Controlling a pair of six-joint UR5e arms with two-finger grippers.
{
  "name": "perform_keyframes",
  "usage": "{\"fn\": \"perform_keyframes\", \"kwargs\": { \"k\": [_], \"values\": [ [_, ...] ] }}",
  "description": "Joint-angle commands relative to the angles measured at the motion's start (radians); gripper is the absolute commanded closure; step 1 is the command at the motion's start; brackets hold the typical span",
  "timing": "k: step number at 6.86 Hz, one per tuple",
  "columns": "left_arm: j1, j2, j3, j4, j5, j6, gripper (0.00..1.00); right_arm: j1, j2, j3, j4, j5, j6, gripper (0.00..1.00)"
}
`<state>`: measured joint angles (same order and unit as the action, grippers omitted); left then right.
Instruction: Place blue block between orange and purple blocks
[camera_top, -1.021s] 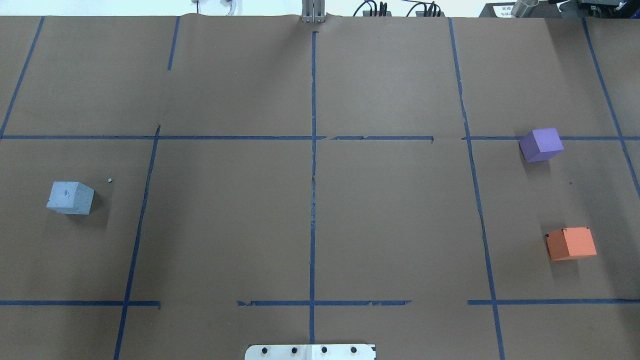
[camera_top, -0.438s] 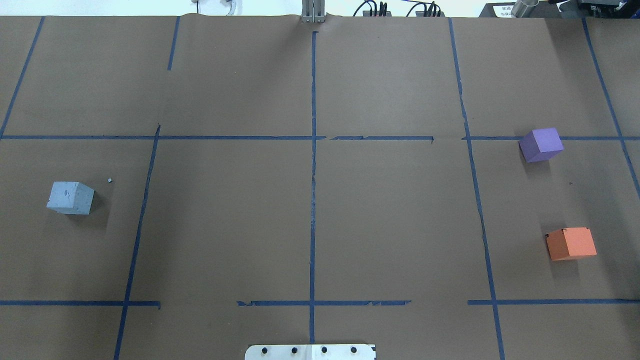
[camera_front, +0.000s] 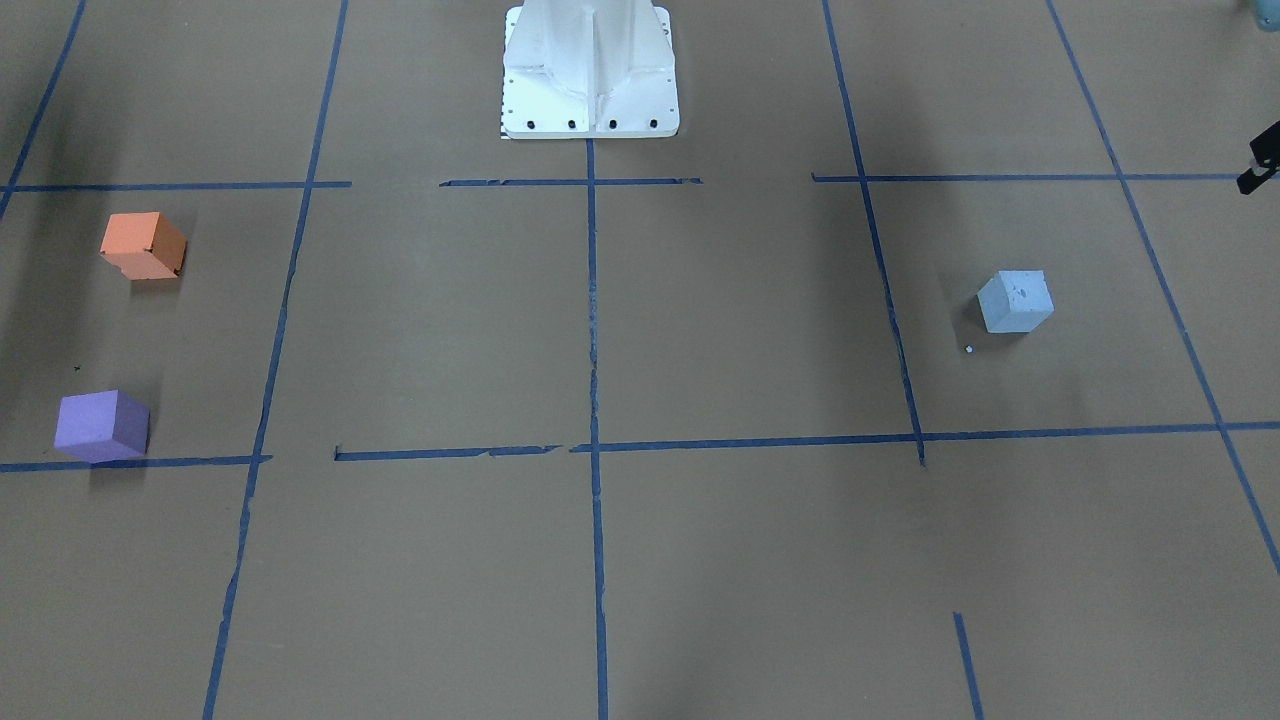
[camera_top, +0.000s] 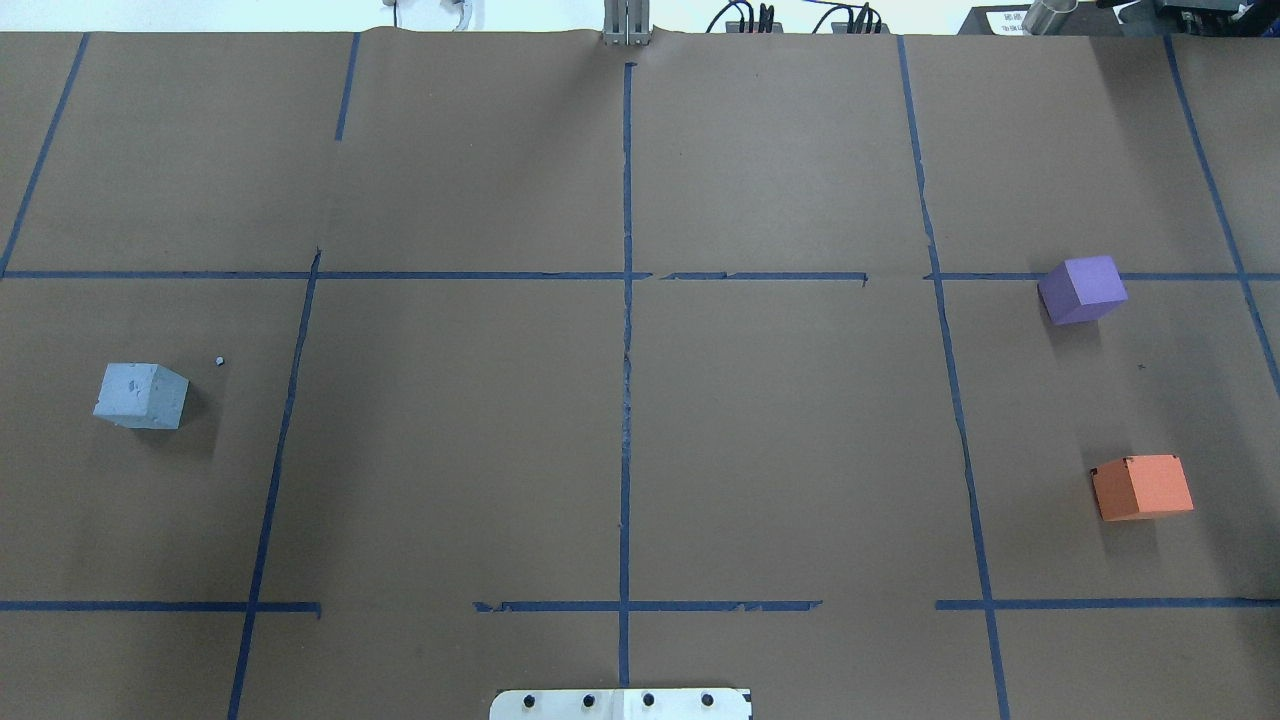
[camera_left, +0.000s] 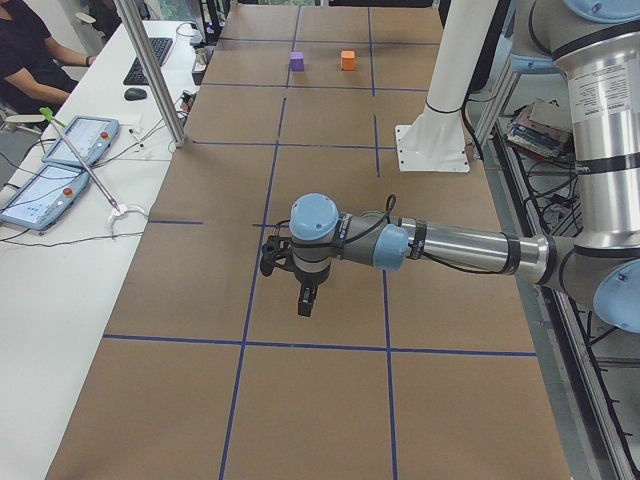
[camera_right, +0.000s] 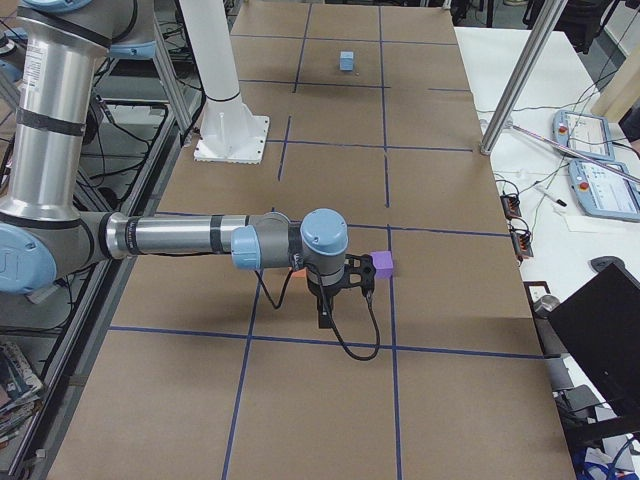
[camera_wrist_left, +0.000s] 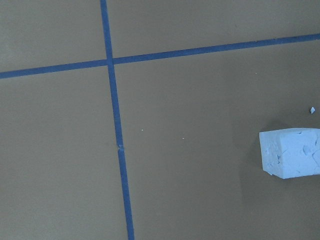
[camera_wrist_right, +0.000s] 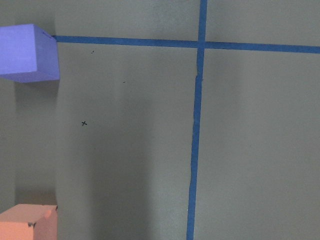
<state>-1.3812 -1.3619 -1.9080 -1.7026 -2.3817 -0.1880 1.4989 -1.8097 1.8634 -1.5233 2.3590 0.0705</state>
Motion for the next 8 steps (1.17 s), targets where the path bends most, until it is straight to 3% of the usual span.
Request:
{"fn": "perform_keyframes", "kwargs": {
  "k": [1,2,4,8],
  "values": [
    [0.184,-0.034,0.036,-0.169,0.059,-0.245,0.00,-0.002,0.000,-0.001,0.000,0.008,-0.001,0.00],
    [0.271,-0.060,0.053,-0.231,0.140,-0.369,0.00,-0.002,0.000,-0.001,0.000,0.008,-0.001,0.00],
    [0.359,-0.141,0.107,-0.258,0.145,-0.462,0.00,-0.002,0.001,-0.001,0.000,0.008,-0.001,0.00],
    [0.444,-0.184,0.161,-0.258,0.147,-0.542,0.00,-0.003,0.000,-0.003,0.000,0.009,-0.003,0.00]
  ]
}}
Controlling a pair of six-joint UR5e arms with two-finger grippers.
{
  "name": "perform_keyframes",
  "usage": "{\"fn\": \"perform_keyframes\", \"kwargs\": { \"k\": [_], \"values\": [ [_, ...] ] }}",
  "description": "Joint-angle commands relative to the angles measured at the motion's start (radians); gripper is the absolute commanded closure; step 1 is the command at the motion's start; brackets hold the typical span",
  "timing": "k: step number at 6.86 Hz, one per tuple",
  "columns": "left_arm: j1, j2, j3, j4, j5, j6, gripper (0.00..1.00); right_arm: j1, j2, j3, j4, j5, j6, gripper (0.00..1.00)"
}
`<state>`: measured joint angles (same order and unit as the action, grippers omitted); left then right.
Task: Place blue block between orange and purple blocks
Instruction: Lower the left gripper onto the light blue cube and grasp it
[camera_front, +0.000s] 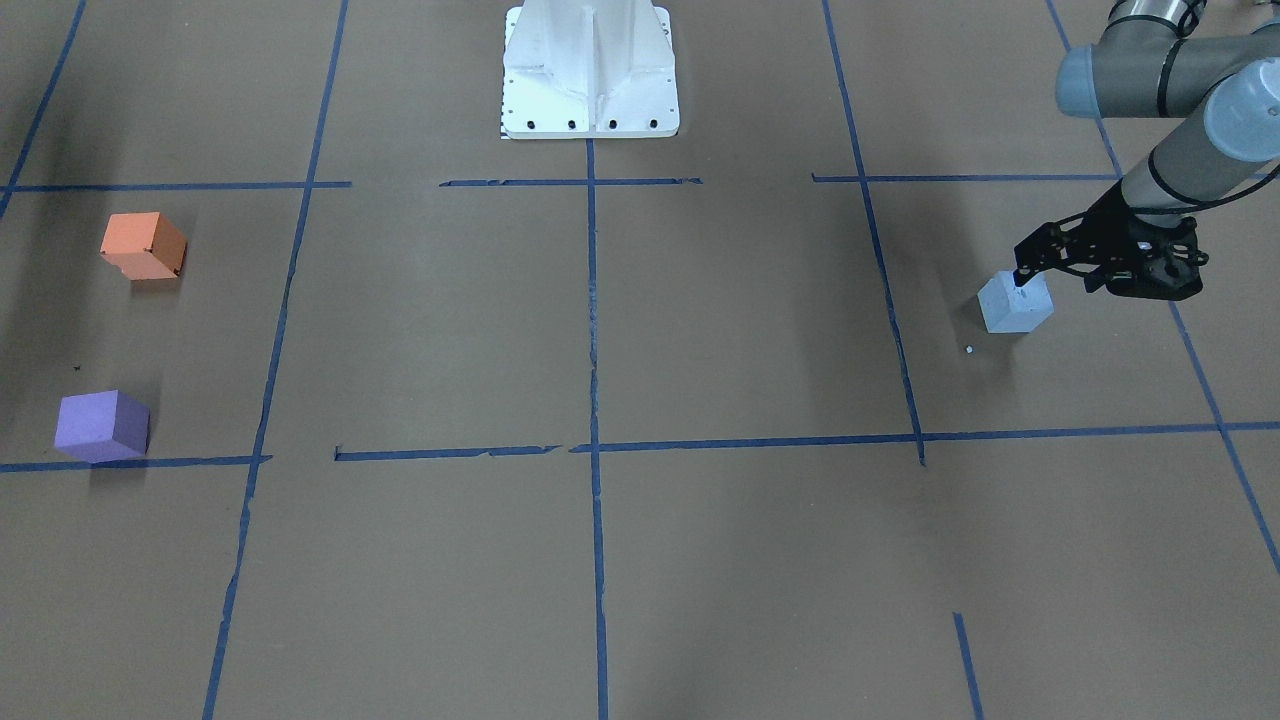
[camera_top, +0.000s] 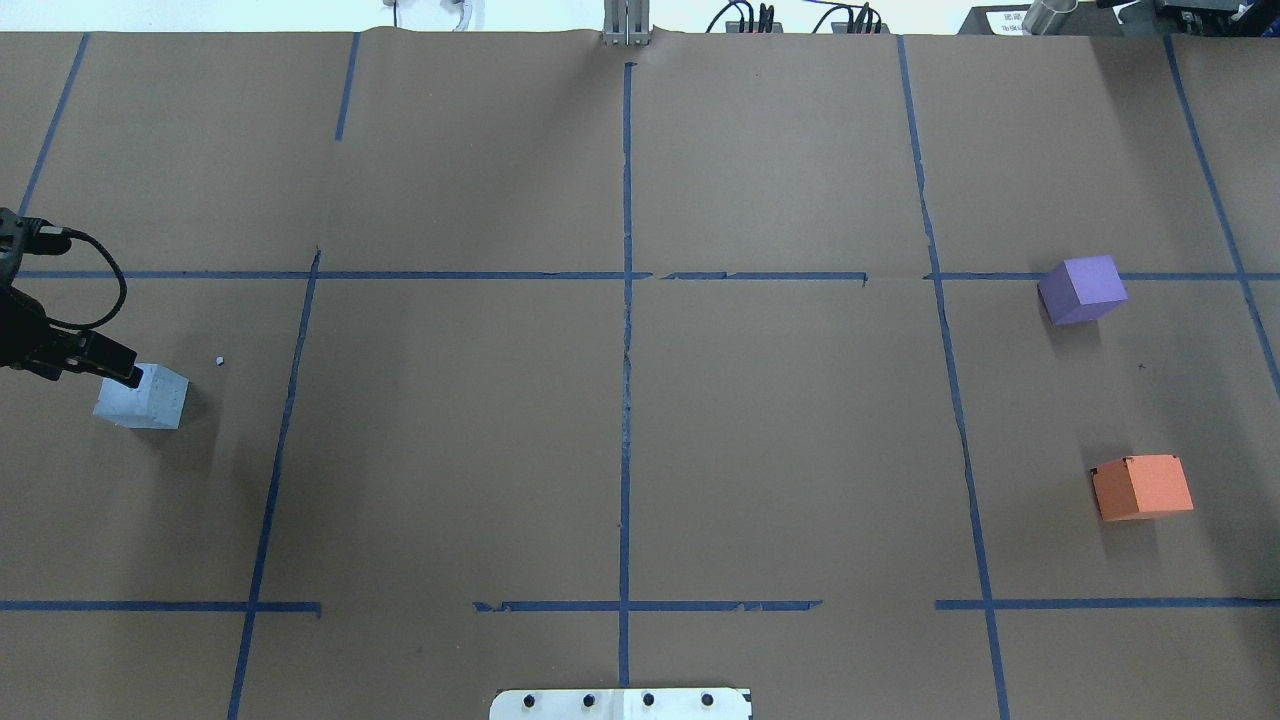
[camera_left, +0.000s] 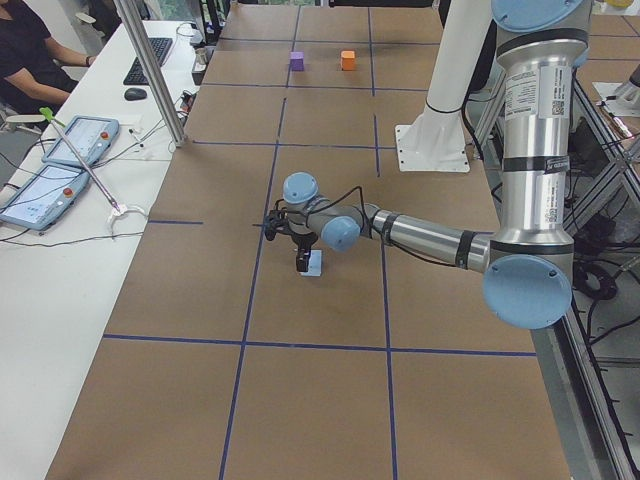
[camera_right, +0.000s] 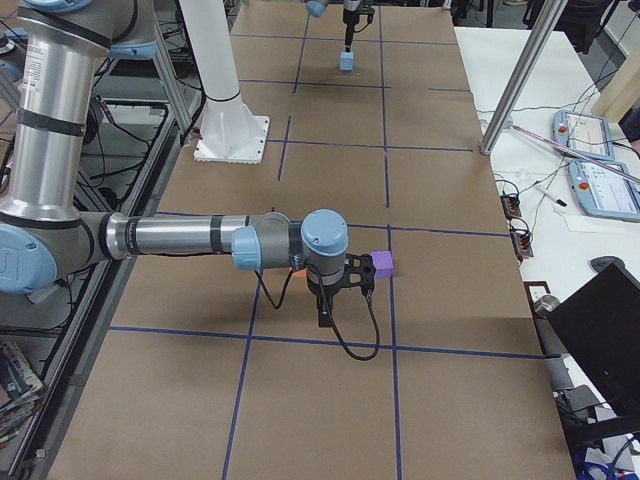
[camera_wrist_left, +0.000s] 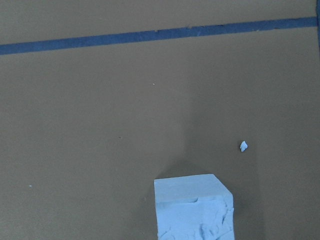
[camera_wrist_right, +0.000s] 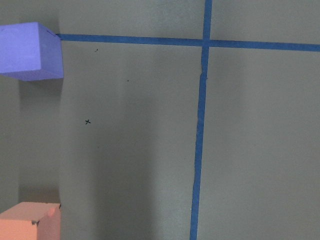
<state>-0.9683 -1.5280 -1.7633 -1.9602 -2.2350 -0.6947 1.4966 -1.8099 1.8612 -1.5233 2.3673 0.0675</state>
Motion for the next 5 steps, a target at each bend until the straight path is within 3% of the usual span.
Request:
{"fn": "perform_keyframes", "kwargs": {
  "k": [1,3,4,5],
  "values": [
    [0.046,-0.024,0.036,-0.002,0.002,-0.035,0.00,-0.001,0.000,-0.001,0.000,0.001,0.000,0.00],
    [0.068,-0.062,0.083,0.000,0.002,-0.035,0.00,-0.001,0.000,0.001,0.000,0.003,-0.002,0.00],
    [0.092,-0.076,0.114,0.000,0.002,-0.035,0.14,-0.001,0.001,0.001,0.000,0.003,-0.002,0.00],
    [0.094,-0.080,0.105,0.001,0.000,-0.043,0.67,-0.001,0.001,0.003,0.000,0.003,-0.002,0.00]
  ]
}}
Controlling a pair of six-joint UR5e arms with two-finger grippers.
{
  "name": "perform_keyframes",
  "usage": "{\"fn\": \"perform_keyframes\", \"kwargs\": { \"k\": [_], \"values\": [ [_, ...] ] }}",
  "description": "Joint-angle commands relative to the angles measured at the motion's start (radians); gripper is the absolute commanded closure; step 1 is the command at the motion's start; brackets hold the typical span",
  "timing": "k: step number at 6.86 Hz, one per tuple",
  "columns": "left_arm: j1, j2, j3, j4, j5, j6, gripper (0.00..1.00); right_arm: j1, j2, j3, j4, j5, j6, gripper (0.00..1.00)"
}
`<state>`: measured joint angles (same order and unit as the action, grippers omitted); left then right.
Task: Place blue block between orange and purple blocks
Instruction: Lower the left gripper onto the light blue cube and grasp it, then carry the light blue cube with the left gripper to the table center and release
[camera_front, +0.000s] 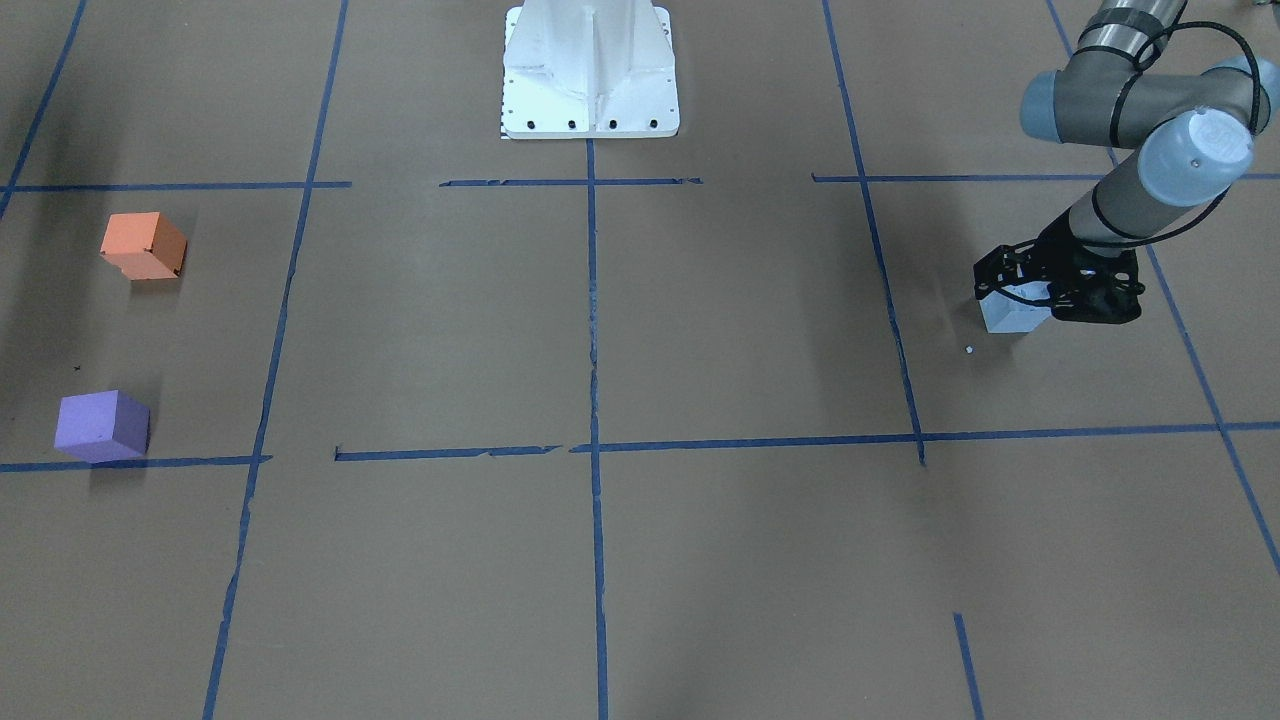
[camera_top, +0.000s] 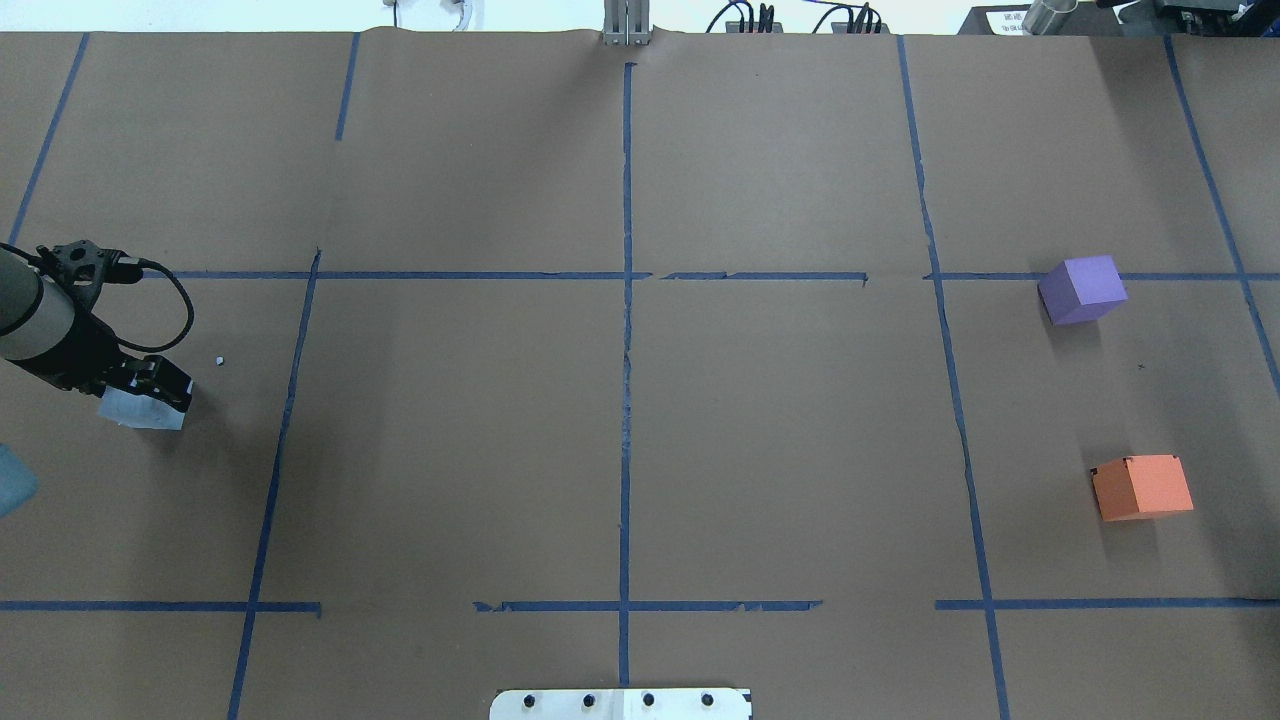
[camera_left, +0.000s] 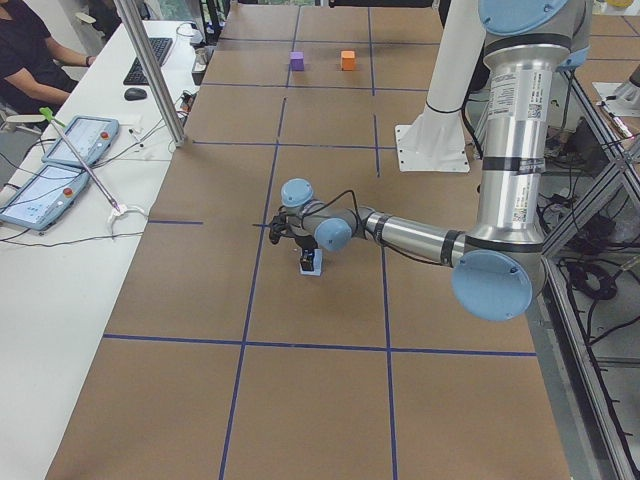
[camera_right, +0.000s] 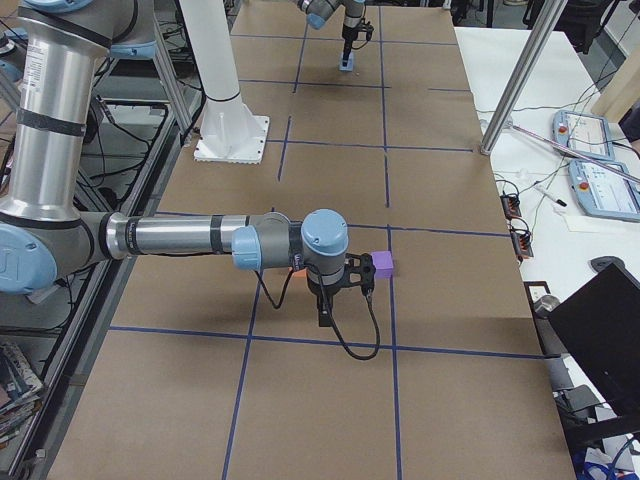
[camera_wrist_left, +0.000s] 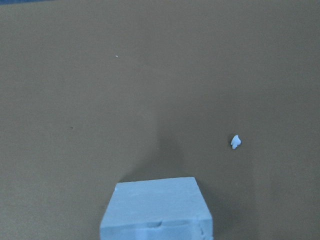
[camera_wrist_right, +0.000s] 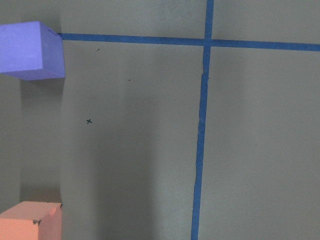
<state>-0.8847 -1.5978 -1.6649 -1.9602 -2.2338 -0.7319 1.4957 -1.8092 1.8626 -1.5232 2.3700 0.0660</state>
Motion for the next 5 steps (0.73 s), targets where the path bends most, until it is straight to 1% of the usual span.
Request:
{"fn": "perform_keyframes", "kwargs": {
  "k": [1,2,3,4,5],
  "values": [
    [0.010,-0.022,-0.039,0.004,-0.004,-0.055,0.97,0.000,-0.001,0.001,0.000,0.009,0.000,0.00],
    [0.012,-0.138,-0.079,0.032,0.002,-0.140,1.00,-0.002,-0.001,0.001,0.000,0.020,0.000,0.00],
    [0.048,-0.284,-0.084,0.097,0.003,-0.193,1.00,-0.005,-0.001,0.000,0.000,0.022,0.000,0.00],
    [0.096,-0.412,-0.088,0.203,0.013,-0.219,1.00,-0.009,0.001,0.000,0.000,0.022,0.000,0.00],
    [0.212,-0.535,-0.073,0.268,0.116,-0.289,1.00,-0.011,0.001,0.000,0.002,0.022,0.000,0.00]
  ]
}}
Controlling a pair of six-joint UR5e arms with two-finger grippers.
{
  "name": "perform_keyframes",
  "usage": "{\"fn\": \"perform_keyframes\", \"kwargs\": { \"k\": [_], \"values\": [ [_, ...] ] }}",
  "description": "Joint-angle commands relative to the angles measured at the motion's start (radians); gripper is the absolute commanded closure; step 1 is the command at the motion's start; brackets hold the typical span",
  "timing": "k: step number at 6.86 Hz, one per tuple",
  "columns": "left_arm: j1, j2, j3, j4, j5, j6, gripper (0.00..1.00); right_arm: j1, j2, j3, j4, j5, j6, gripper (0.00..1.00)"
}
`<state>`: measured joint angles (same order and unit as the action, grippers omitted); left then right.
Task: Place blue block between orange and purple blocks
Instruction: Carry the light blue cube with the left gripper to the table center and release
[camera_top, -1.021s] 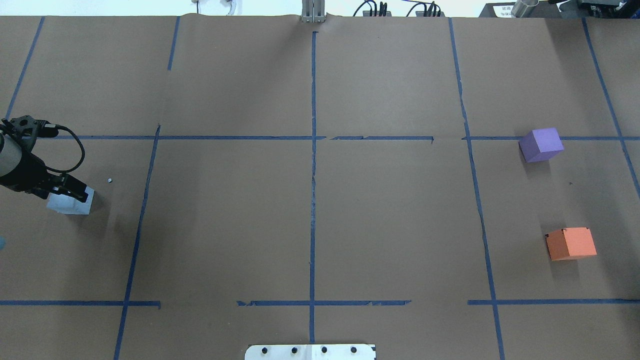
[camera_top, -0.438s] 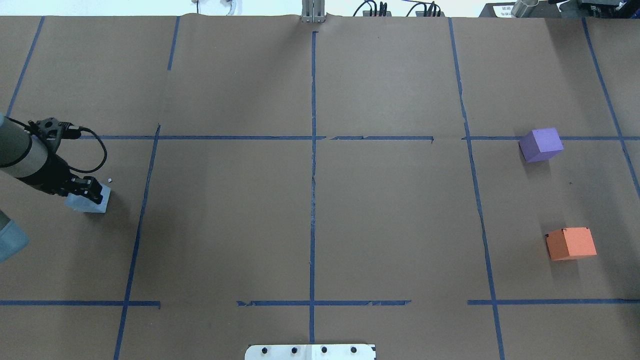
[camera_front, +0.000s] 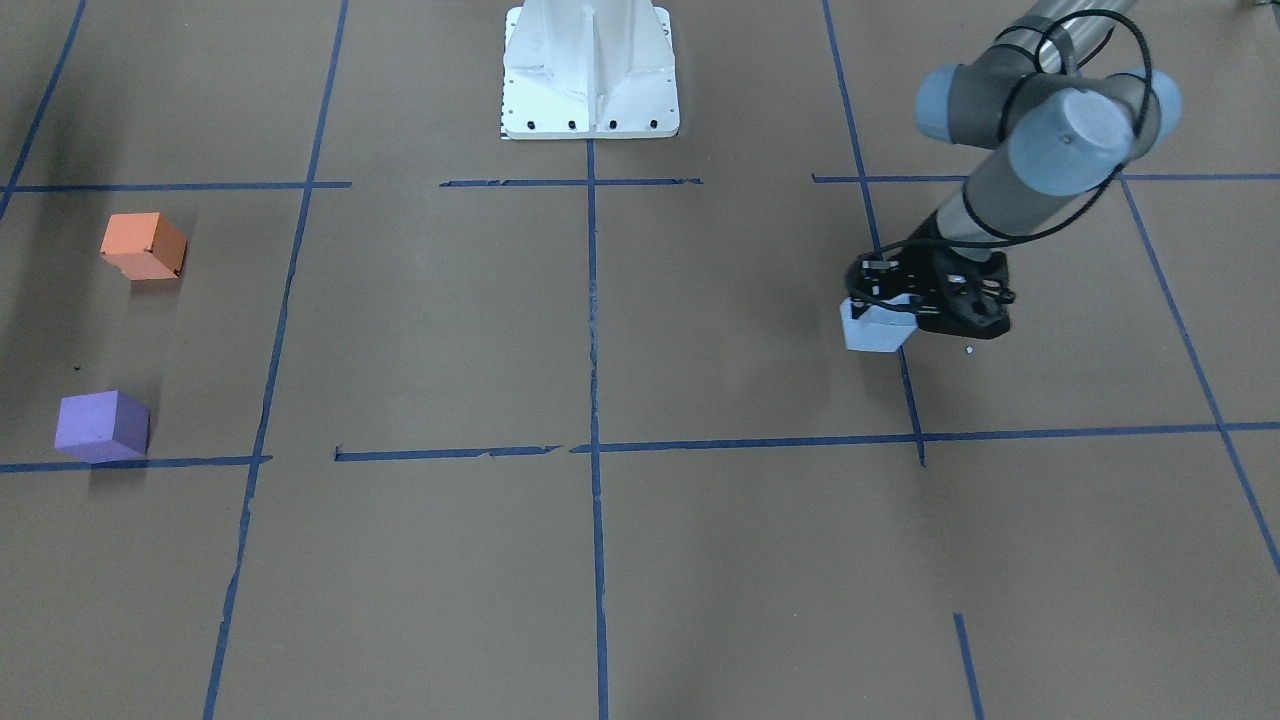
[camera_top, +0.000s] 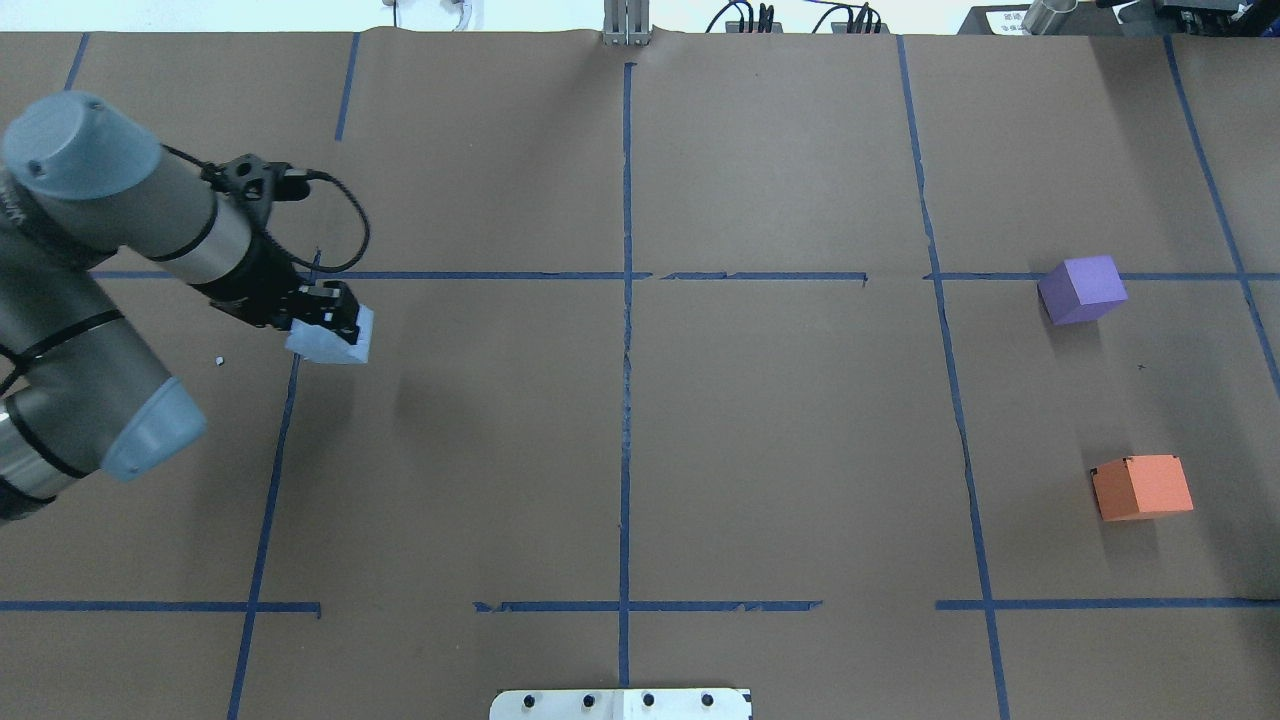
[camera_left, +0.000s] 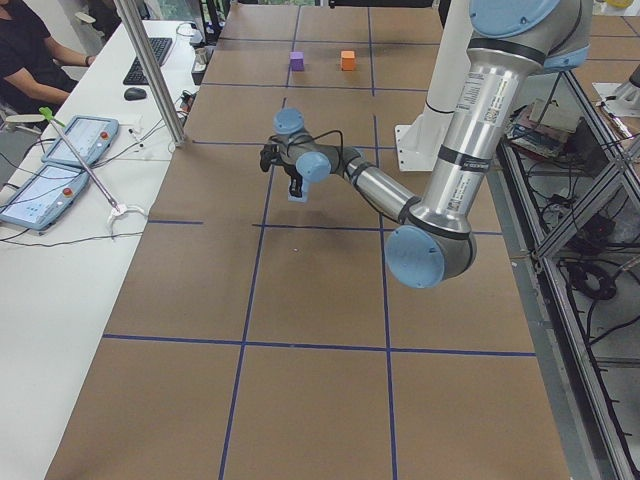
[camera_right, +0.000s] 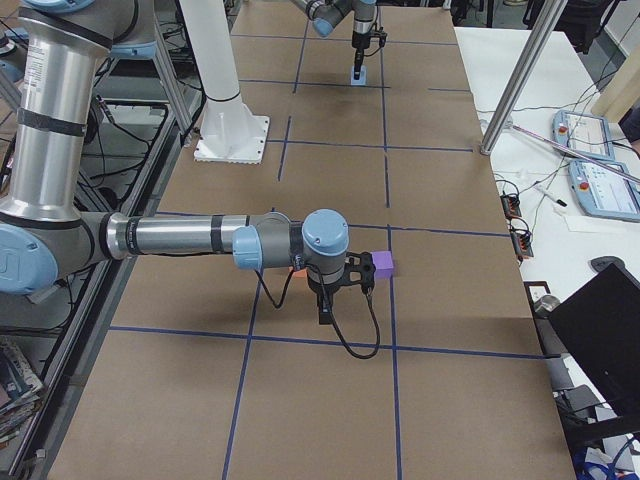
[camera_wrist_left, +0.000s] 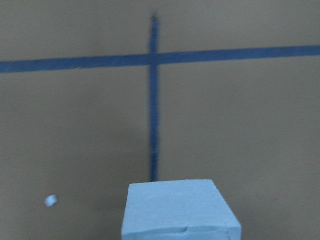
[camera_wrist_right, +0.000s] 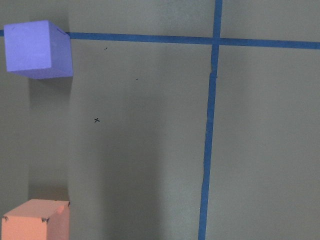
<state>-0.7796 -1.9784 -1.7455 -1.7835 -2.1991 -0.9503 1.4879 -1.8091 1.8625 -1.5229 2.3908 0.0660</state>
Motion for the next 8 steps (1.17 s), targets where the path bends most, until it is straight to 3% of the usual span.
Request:
{"fn": "perform_keyframes", "kwargs": {
  "k": [1,3,5,6,7,8],
  "values": [
    [0.217,-0.250,0.061,0.104,0.198,-0.137,1.00,-0.006,0.002,0.000,0.001,-0.001,0.002,0.00],
    [0.275,-0.441,0.287,0.102,0.258,-0.179,0.97,-0.015,0.004,0.000,0.001,-0.001,0.003,0.00],
    [0.309,-0.479,0.343,0.090,0.314,-0.202,0.87,-0.028,0.004,-0.002,0.030,-0.001,0.008,0.00],
    [0.310,-0.481,0.345,0.090,0.314,-0.202,0.61,-0.031,0.005,-0.002,0.036,-0.001,0.009,0.00],
    [0.312,-0.478,0.347,0.090,0.317,-0.199,0.10,-0.037,0.005,0.000,0.038,-0.001,0.011,0.00],
    [0.312,-0.474,0.347,0.092,0.317,-0.200,0.00,-0.052,0.007,0.000,0.059,-0.002,0.011,0.00]
  ]
}}
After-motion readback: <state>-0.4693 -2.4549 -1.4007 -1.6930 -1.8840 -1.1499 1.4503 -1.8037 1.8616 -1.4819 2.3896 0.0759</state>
